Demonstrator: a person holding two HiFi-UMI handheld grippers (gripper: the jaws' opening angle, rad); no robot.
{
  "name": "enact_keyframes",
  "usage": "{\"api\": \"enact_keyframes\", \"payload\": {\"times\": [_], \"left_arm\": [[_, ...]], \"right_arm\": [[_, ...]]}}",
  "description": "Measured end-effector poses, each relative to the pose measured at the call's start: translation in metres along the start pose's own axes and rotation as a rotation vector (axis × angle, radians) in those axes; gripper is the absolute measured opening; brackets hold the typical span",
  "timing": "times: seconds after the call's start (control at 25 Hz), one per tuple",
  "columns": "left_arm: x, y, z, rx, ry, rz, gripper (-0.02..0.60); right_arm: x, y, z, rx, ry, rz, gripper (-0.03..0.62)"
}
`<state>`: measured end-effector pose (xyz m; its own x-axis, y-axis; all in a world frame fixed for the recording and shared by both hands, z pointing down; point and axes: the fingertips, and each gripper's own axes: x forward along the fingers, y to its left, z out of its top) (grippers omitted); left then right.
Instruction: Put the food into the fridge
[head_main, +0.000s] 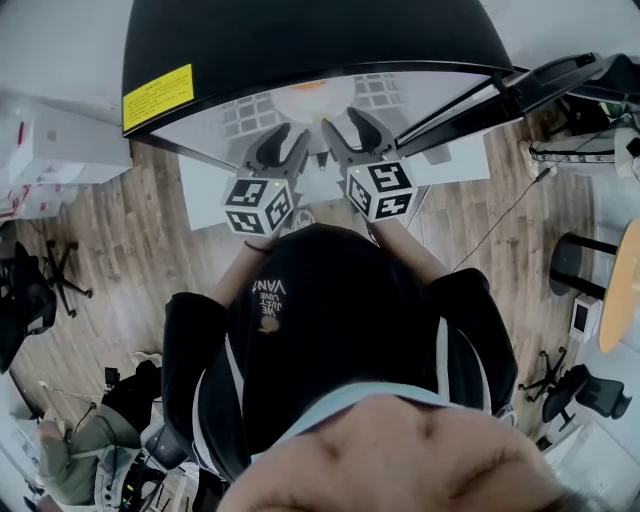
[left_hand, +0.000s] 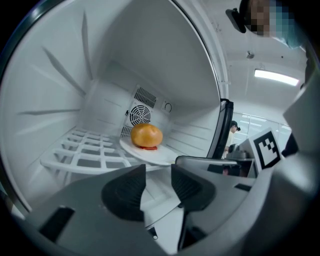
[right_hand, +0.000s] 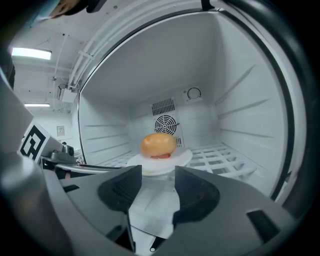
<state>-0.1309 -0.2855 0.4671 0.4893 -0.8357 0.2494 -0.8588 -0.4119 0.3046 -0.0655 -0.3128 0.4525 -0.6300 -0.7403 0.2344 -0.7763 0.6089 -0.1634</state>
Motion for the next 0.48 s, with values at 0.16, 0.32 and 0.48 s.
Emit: {"api": "enact_keyframes", "payload": {"times": [0.16,0.32,0.48], "left_arm": [[-0.0003,0.0003,0.0002,-0.002,-0.002,-0.003,0.158],[-0.0004,0.0004,0.0006,0.001,0.003,-0.004,0.158],[0.0006,-0.0009,-0.0004,-0.002,0.003,-0.004,0.158]], "right_arm": [[0.0021,0.0006,0.0009,-0.003,-0.001,0.000,0.202],[0.0024,0.0006,0.0010,-0.006,0.000,0.000,0.202],[0.0013,-0.0003,0.0010,-0.006,-0.002,0.004,0.202]]}}
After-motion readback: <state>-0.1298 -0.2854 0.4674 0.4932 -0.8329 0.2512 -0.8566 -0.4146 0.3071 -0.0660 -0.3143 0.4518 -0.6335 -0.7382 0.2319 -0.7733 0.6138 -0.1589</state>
